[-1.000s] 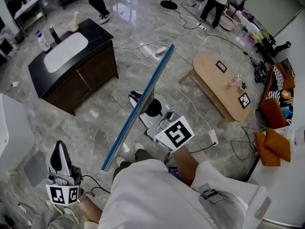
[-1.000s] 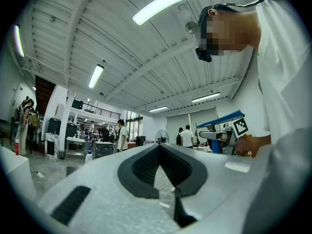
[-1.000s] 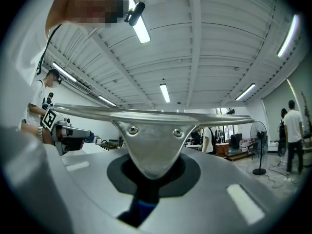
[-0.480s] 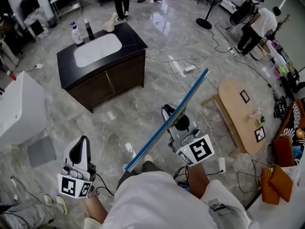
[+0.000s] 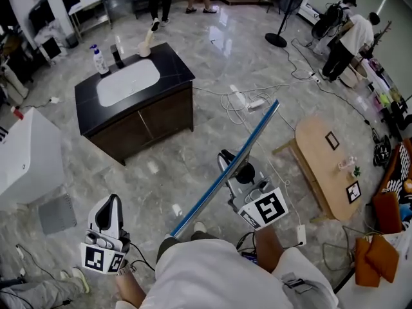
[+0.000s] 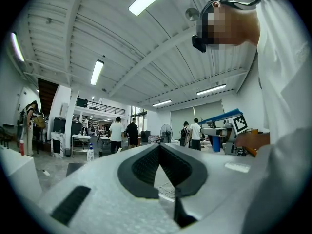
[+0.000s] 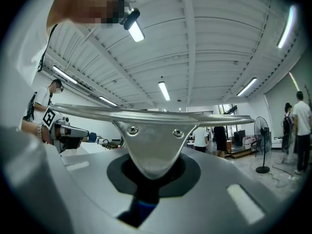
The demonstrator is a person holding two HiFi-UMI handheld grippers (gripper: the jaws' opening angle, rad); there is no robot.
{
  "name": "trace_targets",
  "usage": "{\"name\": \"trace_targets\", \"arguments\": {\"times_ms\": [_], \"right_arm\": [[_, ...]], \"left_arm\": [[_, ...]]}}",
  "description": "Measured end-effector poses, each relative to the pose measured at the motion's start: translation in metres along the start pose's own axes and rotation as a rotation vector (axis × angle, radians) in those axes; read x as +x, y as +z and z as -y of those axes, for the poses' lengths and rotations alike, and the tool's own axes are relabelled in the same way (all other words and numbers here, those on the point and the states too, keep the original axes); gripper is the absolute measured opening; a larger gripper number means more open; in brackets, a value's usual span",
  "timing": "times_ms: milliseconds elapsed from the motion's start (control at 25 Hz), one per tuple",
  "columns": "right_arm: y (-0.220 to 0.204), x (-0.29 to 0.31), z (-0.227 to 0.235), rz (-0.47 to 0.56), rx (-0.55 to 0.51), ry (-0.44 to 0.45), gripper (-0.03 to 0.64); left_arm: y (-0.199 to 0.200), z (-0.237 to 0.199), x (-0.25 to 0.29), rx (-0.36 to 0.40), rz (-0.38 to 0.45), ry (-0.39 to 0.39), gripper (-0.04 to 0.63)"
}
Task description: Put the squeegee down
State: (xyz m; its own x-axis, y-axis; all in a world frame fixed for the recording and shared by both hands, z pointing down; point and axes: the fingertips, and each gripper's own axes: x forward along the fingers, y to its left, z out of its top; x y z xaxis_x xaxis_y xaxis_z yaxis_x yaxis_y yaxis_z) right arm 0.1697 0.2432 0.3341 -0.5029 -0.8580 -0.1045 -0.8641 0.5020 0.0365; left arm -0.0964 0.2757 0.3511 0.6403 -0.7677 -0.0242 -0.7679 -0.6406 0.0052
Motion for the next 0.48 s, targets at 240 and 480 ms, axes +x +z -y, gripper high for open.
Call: {"name": "trace_targets", "arguments": {"times_ms": [240,480], "right_arm": [[-0.011,0.014,0.026,0.007,0.014,-0.012,0.032],[-0.022,0.056,0.043,-0.009,0.005,-0.011,0.034]], "left_arm": [[-0.004,-0.006,0.033,0.01,0.003,-0.019,-0.012],[-0.006,-0.04,0.07,0.002,0.019,-0.026,-0.012]]}}
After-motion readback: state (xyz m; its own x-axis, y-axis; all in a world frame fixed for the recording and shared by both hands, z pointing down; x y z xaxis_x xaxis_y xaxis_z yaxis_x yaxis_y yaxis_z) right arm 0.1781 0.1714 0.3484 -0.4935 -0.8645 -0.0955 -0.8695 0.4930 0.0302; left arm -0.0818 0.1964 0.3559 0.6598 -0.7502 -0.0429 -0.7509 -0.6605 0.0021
